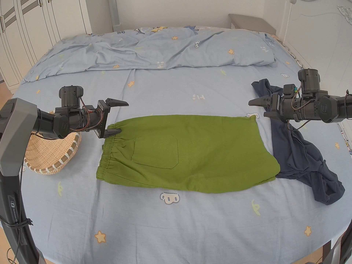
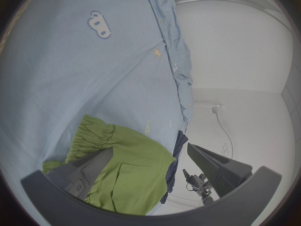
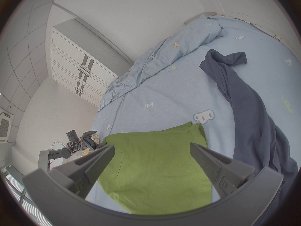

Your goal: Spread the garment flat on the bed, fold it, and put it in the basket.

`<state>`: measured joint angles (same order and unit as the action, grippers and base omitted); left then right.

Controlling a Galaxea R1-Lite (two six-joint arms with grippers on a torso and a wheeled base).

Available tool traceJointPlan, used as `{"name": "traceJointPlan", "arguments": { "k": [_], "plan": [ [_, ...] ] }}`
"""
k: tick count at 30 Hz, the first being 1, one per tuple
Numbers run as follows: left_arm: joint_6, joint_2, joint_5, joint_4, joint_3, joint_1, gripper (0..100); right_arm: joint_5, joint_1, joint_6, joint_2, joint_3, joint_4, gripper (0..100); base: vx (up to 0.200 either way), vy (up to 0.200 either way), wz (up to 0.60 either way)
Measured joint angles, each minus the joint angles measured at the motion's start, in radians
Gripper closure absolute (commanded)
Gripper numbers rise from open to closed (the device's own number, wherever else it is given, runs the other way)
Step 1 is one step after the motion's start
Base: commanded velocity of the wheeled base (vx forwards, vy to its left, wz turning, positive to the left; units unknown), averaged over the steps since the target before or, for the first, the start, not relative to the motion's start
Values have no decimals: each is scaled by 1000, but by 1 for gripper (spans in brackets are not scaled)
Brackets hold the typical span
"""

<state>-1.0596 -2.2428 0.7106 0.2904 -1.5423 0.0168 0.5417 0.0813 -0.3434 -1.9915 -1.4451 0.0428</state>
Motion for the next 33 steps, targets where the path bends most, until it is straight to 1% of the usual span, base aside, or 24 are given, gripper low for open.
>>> {"name": "traceJointPlan", "arguments": {
  "k": [6,11,14,18,20,22,26,29,33],
  "plan": [
    [1,25,6,3,56,-3,0,-1,1,-1,0,0,0,0,0,0,0],
    [3,111,11,8,148,-3,0,-1,1,-1,0,0,0,0,0,0,0],
    [6,188,14,16,251,-1,0,-1,1,-1,0,0,0,0,0,0,0],
    [27,275,14,70,421,1,0,0,1,-1,2,1,0,0,0,0,0],
    [49,309,14,121,513,3,0,0,1,-1,2,3,0,0,0,0,0],
    [70,338,13,205,605,7,0,0,3,-1,4,5,0,0,0,0,0],
    [101,365,7,445,751,21,0,0,8,0,9,13,1,0,0,0,0],
    [116,364,-1,584,836,31,0,0,10,1,12,19,0,0,0,0,0],
    [133,343,-21,665,919,40,0,1,14,1,17,24,1,0,0,0,0]
  ]
}}
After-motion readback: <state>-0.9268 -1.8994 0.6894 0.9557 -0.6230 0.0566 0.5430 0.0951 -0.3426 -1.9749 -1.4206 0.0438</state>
